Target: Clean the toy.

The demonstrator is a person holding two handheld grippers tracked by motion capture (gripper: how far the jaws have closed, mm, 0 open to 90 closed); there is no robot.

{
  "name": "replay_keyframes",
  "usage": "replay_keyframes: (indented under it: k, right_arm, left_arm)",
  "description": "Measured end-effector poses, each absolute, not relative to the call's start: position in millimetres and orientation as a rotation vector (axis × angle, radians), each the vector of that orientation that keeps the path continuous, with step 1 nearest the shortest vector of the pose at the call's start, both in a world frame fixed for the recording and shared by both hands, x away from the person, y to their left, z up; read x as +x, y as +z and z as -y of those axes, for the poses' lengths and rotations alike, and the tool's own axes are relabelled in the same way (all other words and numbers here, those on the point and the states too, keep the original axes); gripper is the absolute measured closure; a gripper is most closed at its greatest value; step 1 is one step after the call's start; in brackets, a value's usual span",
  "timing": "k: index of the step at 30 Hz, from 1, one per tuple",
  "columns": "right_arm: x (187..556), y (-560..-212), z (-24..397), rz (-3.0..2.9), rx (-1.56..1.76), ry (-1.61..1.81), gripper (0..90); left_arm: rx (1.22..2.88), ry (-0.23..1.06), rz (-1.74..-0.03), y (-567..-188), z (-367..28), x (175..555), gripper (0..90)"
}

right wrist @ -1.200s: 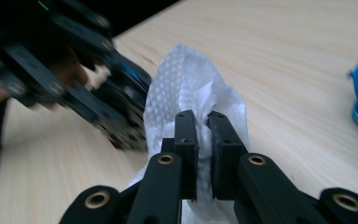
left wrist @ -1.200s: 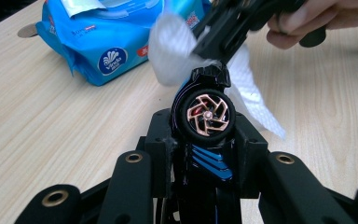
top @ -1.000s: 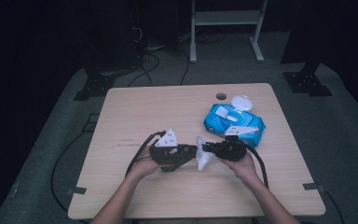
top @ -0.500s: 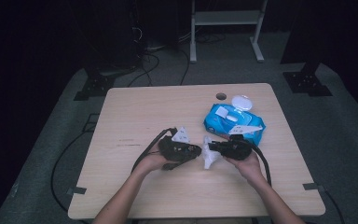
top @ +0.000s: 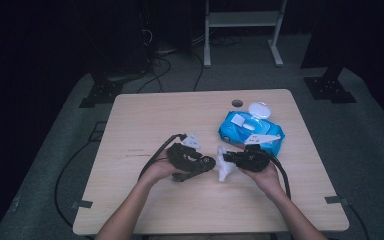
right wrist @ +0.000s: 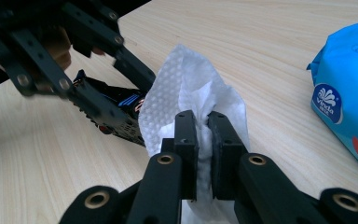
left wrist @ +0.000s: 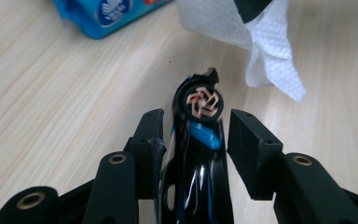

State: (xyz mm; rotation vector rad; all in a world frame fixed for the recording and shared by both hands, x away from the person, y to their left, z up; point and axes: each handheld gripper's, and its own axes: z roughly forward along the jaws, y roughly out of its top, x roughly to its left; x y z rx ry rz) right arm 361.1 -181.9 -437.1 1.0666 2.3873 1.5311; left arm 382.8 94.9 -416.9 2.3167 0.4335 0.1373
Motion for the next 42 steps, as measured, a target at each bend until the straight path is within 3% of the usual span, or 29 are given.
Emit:
replay_keyframes:
  k: [8, 17, 24, 29, 35, 37, 42]
  right_arm:
    - [360, -435, 179, -2.399, 1.043, 1.515, 82.4]
    - [360, -434, 179, -2.401, 1.041, 1.511, 82.3]
    - [356, -432, 185, -2.395, 1.031, 1.509, 82.2]
    - [354, -434, 187, -2.396, 1.031, 1.503, 82.2]
    - [355, -434, 191, -2.384, 1.043, 1.502, 82.2]
    - [357, -435, 192, -2.381, 1.049, 1.498, 82.2]
    - [357, -438, 196, -2.393, 1.056, 1.472, 82.1]
  left_arm:
    - [2.123, 0.051, -0.539, -414, -135, 388, 51.0]
    - [2.163, 0.048, -0.525, -426, -132, 386, 47.8]
    - [2.22, 0.223, -0.418, -421, -120, 369, 50.2]
    - [2.227, 0.231, -0.35, -427, -110, 354, 46.6]
    - [2.354, 0.418, -0.315, -446, -94, 346, 41.9]
    - [2.338, 0.45, -0.344, -448, -92, 349, 45.8]
    - [2.355, 0.455, -0.348, -448, -93, 352, 42.6]
